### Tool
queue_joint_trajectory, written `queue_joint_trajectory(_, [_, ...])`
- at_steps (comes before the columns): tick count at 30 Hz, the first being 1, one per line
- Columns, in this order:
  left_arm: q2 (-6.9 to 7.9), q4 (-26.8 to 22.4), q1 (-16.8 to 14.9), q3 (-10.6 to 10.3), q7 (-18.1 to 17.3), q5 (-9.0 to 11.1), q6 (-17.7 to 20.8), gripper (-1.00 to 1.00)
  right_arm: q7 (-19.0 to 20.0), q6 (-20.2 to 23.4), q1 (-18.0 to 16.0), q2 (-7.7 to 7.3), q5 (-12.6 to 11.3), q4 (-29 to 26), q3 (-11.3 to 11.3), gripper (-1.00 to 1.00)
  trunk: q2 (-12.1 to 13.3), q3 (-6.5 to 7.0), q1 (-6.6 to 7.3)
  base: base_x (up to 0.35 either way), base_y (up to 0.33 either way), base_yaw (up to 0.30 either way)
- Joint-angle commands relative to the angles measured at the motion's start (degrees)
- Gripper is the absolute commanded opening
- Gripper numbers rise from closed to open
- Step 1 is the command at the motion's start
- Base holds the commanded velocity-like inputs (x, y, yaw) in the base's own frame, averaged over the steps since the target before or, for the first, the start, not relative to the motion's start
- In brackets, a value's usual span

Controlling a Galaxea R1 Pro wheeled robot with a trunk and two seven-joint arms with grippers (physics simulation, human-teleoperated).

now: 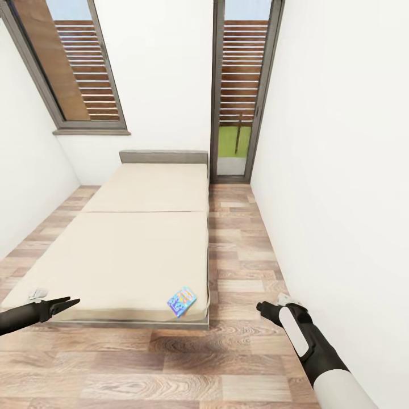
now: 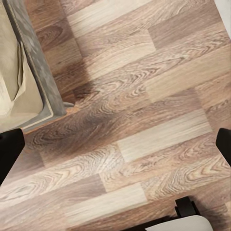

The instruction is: Put all the toys in the child's room - the three board games (two on the bed and one on the table), the two jigsaw puzzles on the table, and the tennis ball on the table - inside the toy box on the table in the child's room.

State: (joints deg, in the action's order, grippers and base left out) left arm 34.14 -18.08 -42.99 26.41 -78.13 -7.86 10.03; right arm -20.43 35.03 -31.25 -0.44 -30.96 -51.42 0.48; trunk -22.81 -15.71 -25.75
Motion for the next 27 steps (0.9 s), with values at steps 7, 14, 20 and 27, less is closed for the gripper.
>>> queue_joint_trajectory(7, [-0.04,0.0,-0.1,0.5,-0.4,-0.6,0.6,1.00,-0.5,0.2,0.0,-0.01,-0.5,-0.1,0.1,1.00,-0.1,0.50,-0.04,0.000,0.000,0.000])
queue_joint_trajectory(14, [-0.04,0.0,-0.1,0.5,-0.3,-0.6,0.6,1.00,-0.5,0.2,0.0,0.00,-0.5,-0.1,0.1,1.00,-0.1,1.10,-0.04,0.000,0.000,0.000])
queue_joint_trajectory(20, [-0.07,0.0,-0.1,0.5,-0.3,-0.6,0.6,1.00,-0.5,0.1,0.0,0.00,-0.6,-0.1,0.1,1.00,-0.1,1.61,-0.04,0.000,0.000,0.000])
queue_joint_trajectory(27, [-0.12,0.0,-0.1,0.5,-0.3,-0.6,0.6,1.00,-0.5,0.1,0.0,0.00,-0.6,-0.1,0.1,1.00,-0.1,2.22,-0.04,0.000,0.000,0.000])
